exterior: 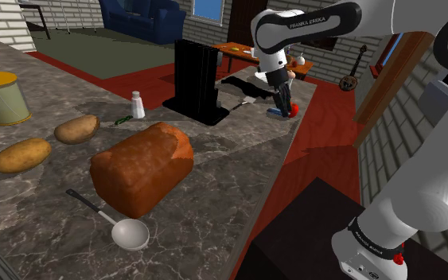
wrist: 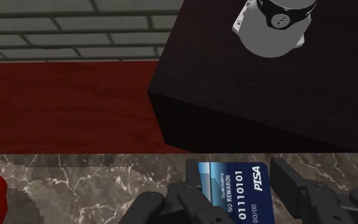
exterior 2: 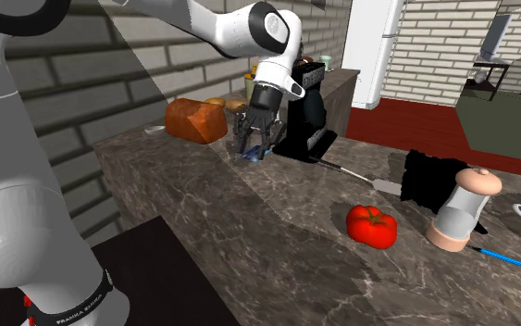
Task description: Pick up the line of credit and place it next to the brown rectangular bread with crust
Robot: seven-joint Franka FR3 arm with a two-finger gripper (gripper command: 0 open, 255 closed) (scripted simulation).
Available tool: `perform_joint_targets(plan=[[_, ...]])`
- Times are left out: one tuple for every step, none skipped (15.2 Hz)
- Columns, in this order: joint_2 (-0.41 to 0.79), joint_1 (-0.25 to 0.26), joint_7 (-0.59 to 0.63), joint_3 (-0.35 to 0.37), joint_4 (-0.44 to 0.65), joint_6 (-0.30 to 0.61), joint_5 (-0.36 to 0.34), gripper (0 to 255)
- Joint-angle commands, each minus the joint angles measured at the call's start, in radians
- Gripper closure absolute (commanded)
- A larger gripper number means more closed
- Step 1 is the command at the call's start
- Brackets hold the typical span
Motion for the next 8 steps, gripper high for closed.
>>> perform_joint_targets(plan=[[-0.003, 0.0, -0.005, 0.0, 0.024, -0.027, -0.001, 255], [-0.005, 0.0, -0.008, 0.0, 0.035, -0.04, -0.002, 255], [-0.006, 0.0, -0.01, 0.0, 0.047, -0.053, -0.002, 255], [-0.008, 0.001, -0.012, 0.0, 0.059, -0.066, -0.003, 255], [-0.009, 0.001, -0.014, 0.0, 0.071, -0.079, -0.003, 255], [-0.01, 0.001, -0.016, 0.001, 0.083, -0.092, -0.004, 255], [-0.01, 0.001, -0.018, 0.001, 0.096, -0.105, -0.005, 255], [-0.011, 0.002, -0.021, 0.001, 0.108, -0.118, -0.005, 255]])
